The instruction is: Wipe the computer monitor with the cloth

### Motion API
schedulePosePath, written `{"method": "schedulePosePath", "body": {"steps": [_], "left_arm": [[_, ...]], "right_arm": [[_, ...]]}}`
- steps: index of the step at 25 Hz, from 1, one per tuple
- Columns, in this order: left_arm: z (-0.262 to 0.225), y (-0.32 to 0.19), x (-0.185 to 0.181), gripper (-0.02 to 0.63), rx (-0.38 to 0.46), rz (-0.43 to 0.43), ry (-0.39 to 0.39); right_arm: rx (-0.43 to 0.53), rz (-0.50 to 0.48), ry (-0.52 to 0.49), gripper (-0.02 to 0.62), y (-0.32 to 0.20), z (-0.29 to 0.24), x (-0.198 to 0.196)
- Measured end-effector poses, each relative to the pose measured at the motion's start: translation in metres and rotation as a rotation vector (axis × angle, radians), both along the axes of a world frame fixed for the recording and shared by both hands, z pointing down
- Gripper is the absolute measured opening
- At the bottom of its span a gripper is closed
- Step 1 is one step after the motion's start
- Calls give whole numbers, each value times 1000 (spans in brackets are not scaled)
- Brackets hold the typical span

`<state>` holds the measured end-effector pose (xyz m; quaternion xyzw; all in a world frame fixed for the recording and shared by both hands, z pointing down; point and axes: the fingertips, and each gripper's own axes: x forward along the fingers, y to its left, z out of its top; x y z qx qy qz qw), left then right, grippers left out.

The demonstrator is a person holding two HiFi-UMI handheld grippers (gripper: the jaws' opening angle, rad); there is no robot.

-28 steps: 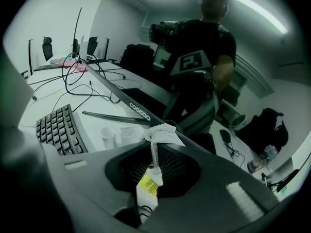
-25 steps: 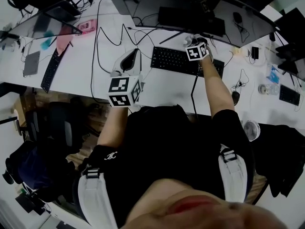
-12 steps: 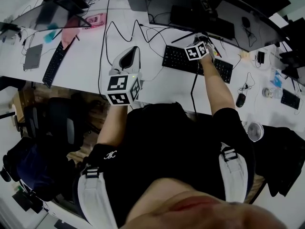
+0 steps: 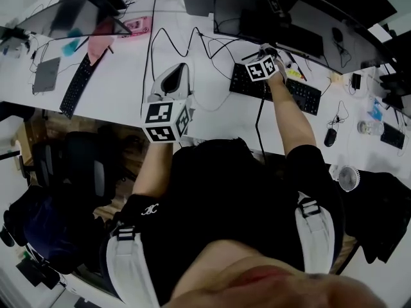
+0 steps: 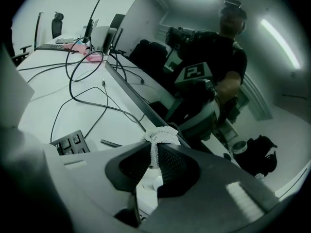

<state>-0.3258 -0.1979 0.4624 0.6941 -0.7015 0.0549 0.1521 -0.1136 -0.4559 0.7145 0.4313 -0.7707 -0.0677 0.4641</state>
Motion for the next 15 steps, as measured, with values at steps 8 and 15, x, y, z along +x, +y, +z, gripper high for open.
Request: {"method": "schedulePosePath", "body": {"steps": [8,15], "left_arm": [[7,14,-39,54,-7,-28,11],[14,32,-82,54,-14,-67,15]], "right_arm": [[24,-44,-4,40,11,-3,-57],[63,-64,-45,40,22,-9,-120]]}}
